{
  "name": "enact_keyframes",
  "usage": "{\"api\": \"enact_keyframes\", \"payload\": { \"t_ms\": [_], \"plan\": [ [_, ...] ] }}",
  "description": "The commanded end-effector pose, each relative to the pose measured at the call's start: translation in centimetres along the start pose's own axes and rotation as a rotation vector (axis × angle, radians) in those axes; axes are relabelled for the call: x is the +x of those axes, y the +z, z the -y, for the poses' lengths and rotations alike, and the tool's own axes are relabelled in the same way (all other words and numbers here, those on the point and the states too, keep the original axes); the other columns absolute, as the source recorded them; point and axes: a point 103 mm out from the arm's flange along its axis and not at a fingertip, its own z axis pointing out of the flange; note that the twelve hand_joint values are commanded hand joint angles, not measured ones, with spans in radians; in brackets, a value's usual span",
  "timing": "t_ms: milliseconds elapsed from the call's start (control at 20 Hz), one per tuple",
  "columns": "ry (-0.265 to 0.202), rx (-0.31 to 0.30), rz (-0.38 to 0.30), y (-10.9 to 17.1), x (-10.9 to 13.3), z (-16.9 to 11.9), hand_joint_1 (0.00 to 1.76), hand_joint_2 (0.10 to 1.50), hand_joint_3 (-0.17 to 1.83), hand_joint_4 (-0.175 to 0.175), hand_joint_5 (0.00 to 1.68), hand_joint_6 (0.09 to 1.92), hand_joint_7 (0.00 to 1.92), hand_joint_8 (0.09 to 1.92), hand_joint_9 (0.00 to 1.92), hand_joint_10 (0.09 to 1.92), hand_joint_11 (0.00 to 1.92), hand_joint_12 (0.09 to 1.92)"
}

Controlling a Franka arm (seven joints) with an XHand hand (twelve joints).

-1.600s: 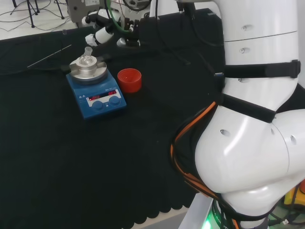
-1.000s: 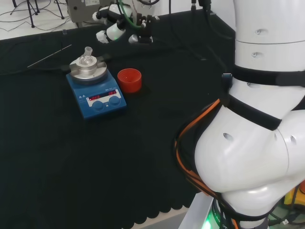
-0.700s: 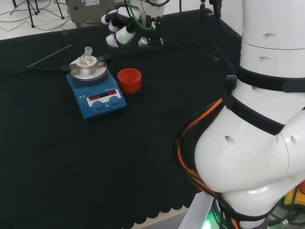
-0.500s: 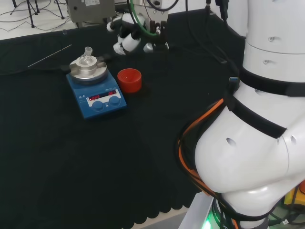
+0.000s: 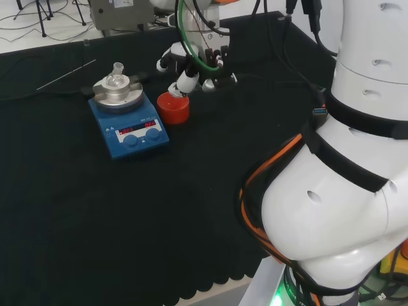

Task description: Turn on the heater.

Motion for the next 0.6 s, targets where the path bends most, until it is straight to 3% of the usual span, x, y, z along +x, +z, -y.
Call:
{"api": "enact_keyframes", "payload": {
  "t_ms": [50,200,350,600],
  "plan": [
    [0.003,0.043,0.066,1.5,1.4,0.4,1.11,0.75,0.65,-0.052,0.51,0.09,1.42,1.14,1.61,0.95,1.66,0.98],
    [0.005,0.060,0.085,2.1,1.9,0.3,1.12,0.75,0.65,-0.047,0.54,0.13,1.54,1.33,1.74,1.16,1.75,1.13],
    [-0.002,0.090,0.116,2.6,2.8,0.2,1.19,0.76,0.66,-0.045,0.49,0.33,1.62,1.54,1.81,1.37,1.83,1.29],
    [-0.012,0.165,0.129,3.2,3.6,0.4,1.38,0.75,0.82,-0.041,0.33,0.59,1.64,1.77,1.81,1.58,1.71,1.32]
  ]
}}
